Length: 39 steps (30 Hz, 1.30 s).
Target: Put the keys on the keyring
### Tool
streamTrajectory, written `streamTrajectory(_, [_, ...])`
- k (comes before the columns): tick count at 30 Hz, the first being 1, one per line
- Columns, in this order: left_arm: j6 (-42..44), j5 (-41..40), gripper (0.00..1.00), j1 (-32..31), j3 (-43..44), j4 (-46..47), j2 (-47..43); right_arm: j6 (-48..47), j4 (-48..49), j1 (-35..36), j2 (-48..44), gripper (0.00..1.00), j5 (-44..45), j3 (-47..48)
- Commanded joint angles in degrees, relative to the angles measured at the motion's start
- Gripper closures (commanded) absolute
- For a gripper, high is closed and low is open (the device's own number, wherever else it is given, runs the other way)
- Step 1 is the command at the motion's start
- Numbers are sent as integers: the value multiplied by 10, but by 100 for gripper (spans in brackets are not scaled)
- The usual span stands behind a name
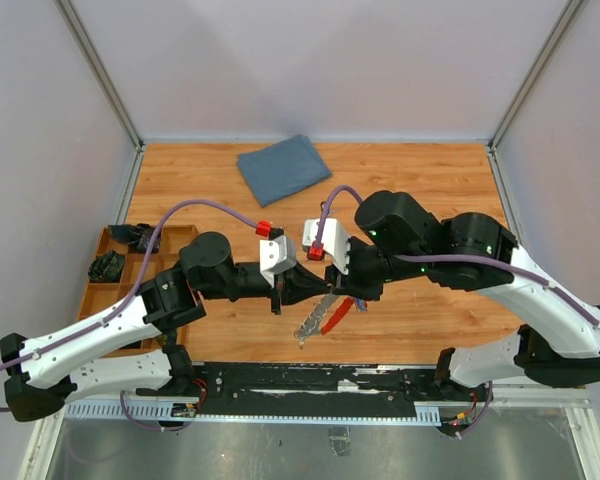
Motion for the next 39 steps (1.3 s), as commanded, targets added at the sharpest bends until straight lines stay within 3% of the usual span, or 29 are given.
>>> streamTrajectory(1, [-15, -32, 99, -4, 3, 33, -29, -15, 87, -8, -62, 73, 32, -40])
streamTrajectory(5, [-50, -39, 99, -4, -18, 78, -55, -31, 245, -8, -169, 68, 42, -157])
streamTrajectory(11, [-118, -53, 99, -4, -68, 179, -99, -41, 639, -7, -360, 73, 2, -454])
streamTrajectory(15, [-152, -54, 99, -4, -83, 229, -114, -33, 780, -7, -395, 75, -36, -528])
streamTrajectory(22, [-164, -55, 99, -3, -84, 256, -109, -22, 809, -7, -373, 76, -92, -524])
streamTrajectory(39, [-158, -39, 99, -3, -76, 254, -104, -7, 761, -7, -348, 75, -92, -514])
